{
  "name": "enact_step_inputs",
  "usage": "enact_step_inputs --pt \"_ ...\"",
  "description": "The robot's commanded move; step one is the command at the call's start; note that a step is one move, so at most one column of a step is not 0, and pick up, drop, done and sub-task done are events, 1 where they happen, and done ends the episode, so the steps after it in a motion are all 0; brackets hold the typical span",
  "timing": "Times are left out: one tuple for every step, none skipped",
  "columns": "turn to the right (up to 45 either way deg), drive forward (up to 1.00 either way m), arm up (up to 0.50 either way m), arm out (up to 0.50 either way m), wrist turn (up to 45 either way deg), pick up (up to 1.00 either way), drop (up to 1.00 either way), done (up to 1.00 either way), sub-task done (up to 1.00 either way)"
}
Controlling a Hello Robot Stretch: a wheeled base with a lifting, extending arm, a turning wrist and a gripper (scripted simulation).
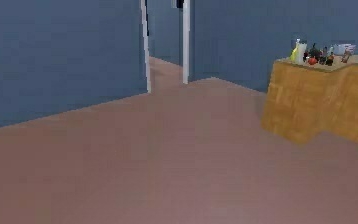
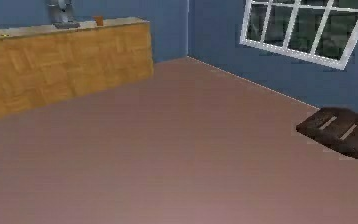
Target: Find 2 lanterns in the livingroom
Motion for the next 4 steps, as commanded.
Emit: enact_step_inputs --pt "0.0 1.00 0.00 0.00 0.0 0.00 0.00 0.00 0.00" --pt "-3.0 0.00 0.00 0.00 0.0 0.00 0.00 0.00 0.00" --pt "0.0 1.00 0.00 0.00 0.0 0.00 0.00 0.00 0.00" --pt "0.0 1.00 0.00 0.00 0.0 0.00 0.00 0.00 0.00"
